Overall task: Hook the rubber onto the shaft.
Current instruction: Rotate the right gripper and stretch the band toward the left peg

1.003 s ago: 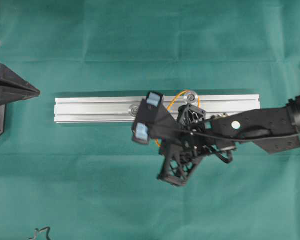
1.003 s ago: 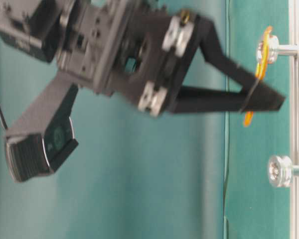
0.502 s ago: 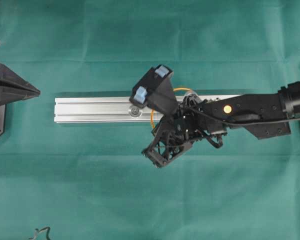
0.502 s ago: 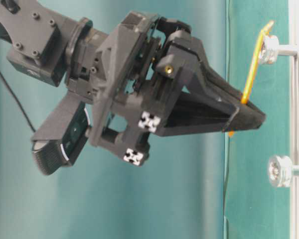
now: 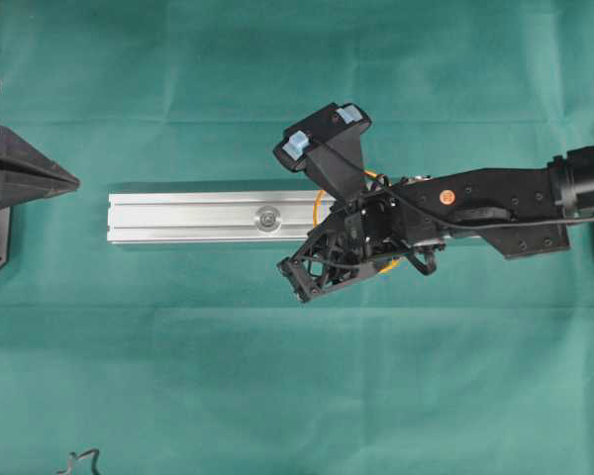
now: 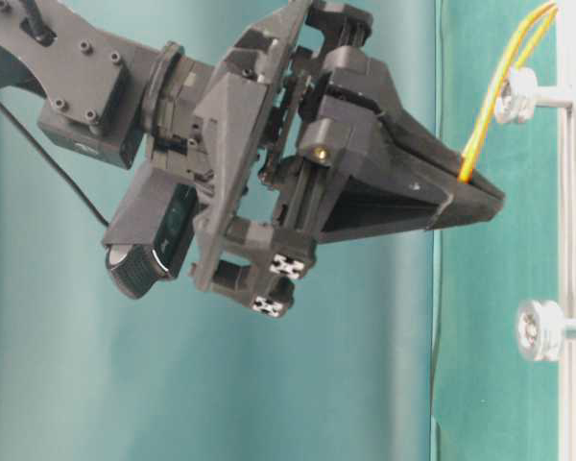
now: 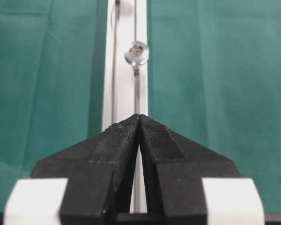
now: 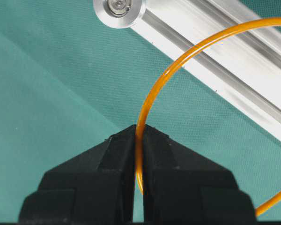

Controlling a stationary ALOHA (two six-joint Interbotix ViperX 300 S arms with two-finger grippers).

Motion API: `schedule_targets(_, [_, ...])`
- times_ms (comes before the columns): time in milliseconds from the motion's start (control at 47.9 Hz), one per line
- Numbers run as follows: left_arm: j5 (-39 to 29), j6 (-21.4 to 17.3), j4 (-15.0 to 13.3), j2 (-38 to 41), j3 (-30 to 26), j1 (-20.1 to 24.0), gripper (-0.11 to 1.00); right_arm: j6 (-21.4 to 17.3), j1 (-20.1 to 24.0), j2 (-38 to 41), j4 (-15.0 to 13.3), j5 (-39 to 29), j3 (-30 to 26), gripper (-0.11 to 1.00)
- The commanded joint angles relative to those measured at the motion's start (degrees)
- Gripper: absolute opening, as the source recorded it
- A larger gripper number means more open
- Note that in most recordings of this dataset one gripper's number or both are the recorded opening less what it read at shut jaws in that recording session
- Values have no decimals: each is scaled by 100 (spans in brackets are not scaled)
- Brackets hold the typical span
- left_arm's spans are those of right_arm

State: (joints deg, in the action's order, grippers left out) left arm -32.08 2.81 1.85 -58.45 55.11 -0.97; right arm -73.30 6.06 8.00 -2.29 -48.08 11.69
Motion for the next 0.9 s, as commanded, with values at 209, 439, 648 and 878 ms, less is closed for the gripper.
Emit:
schedule_targets(209, [35,0,9,44,-149,18,2,-114,-132,-53,0,-9,-202,5])
schedule_targets(439, [-18,0,18,44,-141,9,2,-123,-211,70,-9,-62,-431,5])
schedule_targets(648, [-53,18,0,44,-149,18,2,-123,-264,220,-9,-202,-668,5])
schedule_targets(878, [-79,26,0,53,-141,18,2,-272,-308,308,-9,-308,-773,5])
